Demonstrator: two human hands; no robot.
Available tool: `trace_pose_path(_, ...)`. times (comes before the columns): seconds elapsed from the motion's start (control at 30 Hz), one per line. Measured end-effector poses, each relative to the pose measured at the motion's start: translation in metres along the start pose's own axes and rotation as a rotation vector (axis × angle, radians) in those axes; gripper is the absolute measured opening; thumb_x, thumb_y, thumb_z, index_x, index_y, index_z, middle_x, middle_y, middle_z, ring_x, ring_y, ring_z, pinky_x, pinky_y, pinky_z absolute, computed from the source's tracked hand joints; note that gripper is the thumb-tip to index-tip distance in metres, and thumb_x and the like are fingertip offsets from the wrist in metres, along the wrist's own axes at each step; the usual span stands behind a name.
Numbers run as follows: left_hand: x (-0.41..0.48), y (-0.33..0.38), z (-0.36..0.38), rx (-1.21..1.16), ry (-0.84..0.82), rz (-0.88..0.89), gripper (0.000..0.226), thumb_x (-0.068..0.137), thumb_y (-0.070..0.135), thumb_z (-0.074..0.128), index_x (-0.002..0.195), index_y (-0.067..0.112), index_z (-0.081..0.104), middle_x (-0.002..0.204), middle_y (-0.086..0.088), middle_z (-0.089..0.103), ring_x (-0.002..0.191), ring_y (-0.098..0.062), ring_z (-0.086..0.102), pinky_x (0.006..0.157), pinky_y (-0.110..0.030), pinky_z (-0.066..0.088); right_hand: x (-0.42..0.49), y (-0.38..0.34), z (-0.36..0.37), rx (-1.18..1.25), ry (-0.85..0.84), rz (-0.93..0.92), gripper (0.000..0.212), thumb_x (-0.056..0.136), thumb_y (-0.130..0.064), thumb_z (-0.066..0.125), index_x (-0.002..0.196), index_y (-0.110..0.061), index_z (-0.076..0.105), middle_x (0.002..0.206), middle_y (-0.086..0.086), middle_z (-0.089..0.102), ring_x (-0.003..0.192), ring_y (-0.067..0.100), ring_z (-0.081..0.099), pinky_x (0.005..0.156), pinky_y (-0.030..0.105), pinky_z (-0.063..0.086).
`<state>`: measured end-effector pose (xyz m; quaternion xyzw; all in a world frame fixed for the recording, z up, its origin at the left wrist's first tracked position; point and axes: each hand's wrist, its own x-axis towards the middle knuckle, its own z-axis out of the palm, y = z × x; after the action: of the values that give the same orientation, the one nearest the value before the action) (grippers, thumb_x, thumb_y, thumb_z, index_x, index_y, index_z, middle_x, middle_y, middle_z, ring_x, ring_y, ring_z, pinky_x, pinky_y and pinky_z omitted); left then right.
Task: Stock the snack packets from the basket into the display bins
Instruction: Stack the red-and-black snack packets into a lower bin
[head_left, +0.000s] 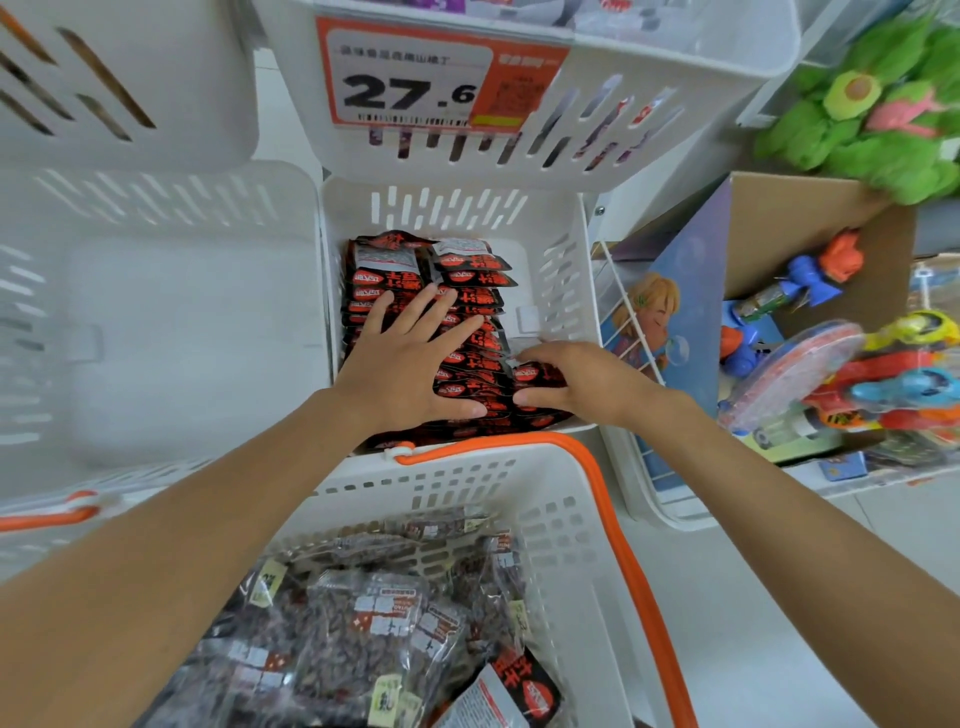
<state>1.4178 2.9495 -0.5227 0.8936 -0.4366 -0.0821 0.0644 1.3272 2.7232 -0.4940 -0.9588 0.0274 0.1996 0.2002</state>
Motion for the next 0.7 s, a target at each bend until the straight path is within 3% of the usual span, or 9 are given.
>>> trace_pose_path(0.13,-0.007,0.0,-0.015,-0.151,-0.009,-0.009,0.1,0.078,0.077,0.052,0.155,0.039,0.002,0.163,0.001,-0.019,0.148,-0.014,-0.023,0.12,-0.05,-0.012,-0.011,-0.008,-0.007,0.087,0.106,0.017,0.062,0.086,-0.043,0.071,0.138,-0.015,0.054,0.139,0.006,0.055,0.127,0.022,0.051,0.105,0.029,0.039)
trace_pose_path(0.2,-0.023,0.002,-0.027,-0.276,0.047,-0.057,0.09,0.083,0.066,0.058,0.155,0.037,0.013,0.165,-0.001,-0.006,0.151,-0.015,-0.01,0.122,-0.047,-0.004,-0.022,-0.02,-0.01,0.102,0.242,-0.003,0.06,0.087,-0.04,0.071,0.137,-0.014,0.054,0.138,0.008,0.054,0.126,0.022,0.051,0.103,0.029,0.038)
trace_pose_path(0.27,-0.051,0.005,-0.043,-0.422,0.151,-0.135,0.075,0.088,0.051,0.064,0.152,0.031,0.03,0.162,-0.002,0.02,0.15,-0.02,0.016,0.122,-0.042,0.015,-0.039,-0.049,-0.014,0.173,0.375,-0.017,0.052,0.089,-0.037,0.07,0.135,-0.015,0.057,0.127,0.004,0.057,0.11,0.017,0.057,0.093,0.024,0.043)
trace_pose_path(0.33,-0.088,0.011,-0.061,-0.564,0.246,-0.208,0.058,0.091,0.038,0.066,0.143,0.023,0.046,0.147,-0.001,0.047,0.134,-0.02,0.045,0.111,-0.036,0.035,-0.06,-0.09,-0.009,0.241,0.452,-0.074,0.044,0.091,-0.031,0.069,0.131,-0.017,0.059,0.119,0.0,0.058,0.095,0.012,0.058,0.084,0.023,0.047)
trace_pose_path(0.43,-0.152,0.019,-0.076,-0.707,0.324,-0.279,0.036,0.09,0.023,0.069,0.124,0.016,0.061,0.119,-0.004,0.064,0.1,-0.024,0.063,0.093,-0.041,0.051,-0.09,-0.151,0.022,0.258,0.475,-0.164,0.036,0.091,-0.024,0.068,0.126,-0.018,0.061,0.111,-0.004,0.062,0.083,0.011,0.06,0.075,0.026,0.05)
trace_pose_path(0.5,-0.196,0.017,-0.075,-0.765,0.322,-0.317,0.03,0.088,0.019,0.071,0.117,0.016,0.062,0.107,-0.005,0.064,0.081,-0.025,0.063,0.082,-0.043,0.054,-0.108,-0.183,0.05,0.282,0.426,-0.197,0.03,0.091,-0.022,0.068,0.12,-0.017,0.063,0.102,-0.005,0.062,0.077,0.007,0.057,0.073,0.026,0.049)
trace_pose_path(0.57,-0.24,0.01,-0.069,-0.807,0.303,-0.38,0.028,0.088,0.02,0.072,0.113,0.018,0.062,0.105,-0.005,0.064,0.077,-0.021,0.062,0.079,-0.038,0.054,-0.127,-0.208,0.082,0.311,0.267,-0.182,0.027,0.091,-0.023,0.068,0.116,-0.017,0.065,0.098,-0.006,0.063,0.078,0.006,0.058,0.075,0.027,0.049)
trace_pose_path(0.7,-0.322,-0.009,-0.056,-0.861,0.255,-0.542,0.025,0.088,0.021,0.071,0.111,0.024,0.062,0.102,0.0,0.064,0.076,-0.013,0.062,0.07,-0.025,0.055,-0.154,-0.235,0.153,0.247,-0.253,-0.109,0.05,0.092,-0.038,0.067,0.138,-0.023,0.053,0.137,-0.003,0.056,0.119,0.016,0.056,0.102,0.034,0.047)
